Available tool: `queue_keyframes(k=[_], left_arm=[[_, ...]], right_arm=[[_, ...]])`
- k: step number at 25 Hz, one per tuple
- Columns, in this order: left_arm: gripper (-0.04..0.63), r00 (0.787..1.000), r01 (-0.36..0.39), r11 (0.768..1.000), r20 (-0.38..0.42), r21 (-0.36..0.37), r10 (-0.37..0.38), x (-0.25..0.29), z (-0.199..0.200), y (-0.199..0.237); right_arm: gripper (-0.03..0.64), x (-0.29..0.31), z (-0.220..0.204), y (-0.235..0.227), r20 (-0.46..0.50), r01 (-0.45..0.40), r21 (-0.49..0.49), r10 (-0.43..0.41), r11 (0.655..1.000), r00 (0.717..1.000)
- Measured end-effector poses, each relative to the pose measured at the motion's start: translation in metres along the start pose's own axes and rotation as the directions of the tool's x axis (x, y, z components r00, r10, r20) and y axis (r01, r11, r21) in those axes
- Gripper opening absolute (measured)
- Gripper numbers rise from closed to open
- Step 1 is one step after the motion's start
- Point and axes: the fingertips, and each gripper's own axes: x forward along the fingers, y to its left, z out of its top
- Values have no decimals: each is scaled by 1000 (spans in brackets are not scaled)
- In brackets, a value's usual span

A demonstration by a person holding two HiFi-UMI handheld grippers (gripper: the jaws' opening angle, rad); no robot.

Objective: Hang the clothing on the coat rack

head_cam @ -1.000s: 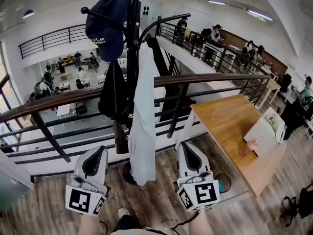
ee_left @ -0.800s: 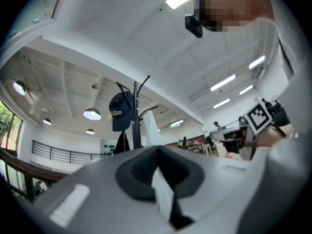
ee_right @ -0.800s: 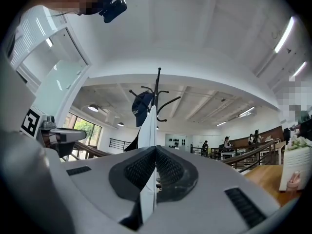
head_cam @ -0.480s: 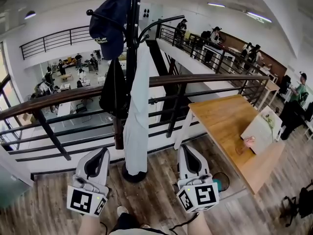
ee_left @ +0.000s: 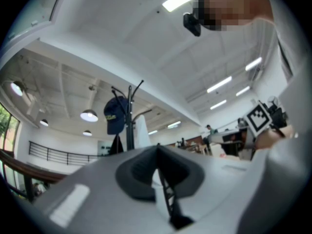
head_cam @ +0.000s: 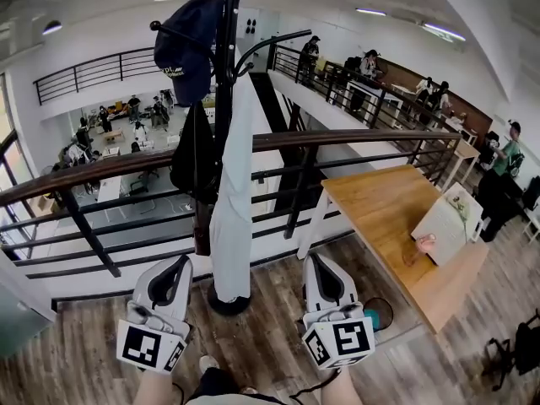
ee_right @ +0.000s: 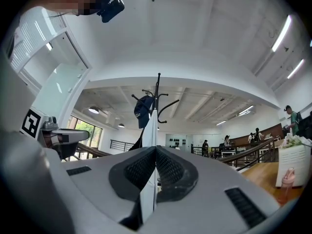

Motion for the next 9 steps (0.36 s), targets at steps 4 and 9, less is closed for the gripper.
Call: queue_keyframes(k=[4,9], left_arm=[[5,1000,10,1000,1,-1,-10,0,1,-3],[5,1000,12,1000,2,-3,-12,-3,2,-6]], right_arm=[[0,-3,0,0,1,4,1,-4,1000,1000],[0,-8,1,1,3,7,5,-7,1000,1000]])
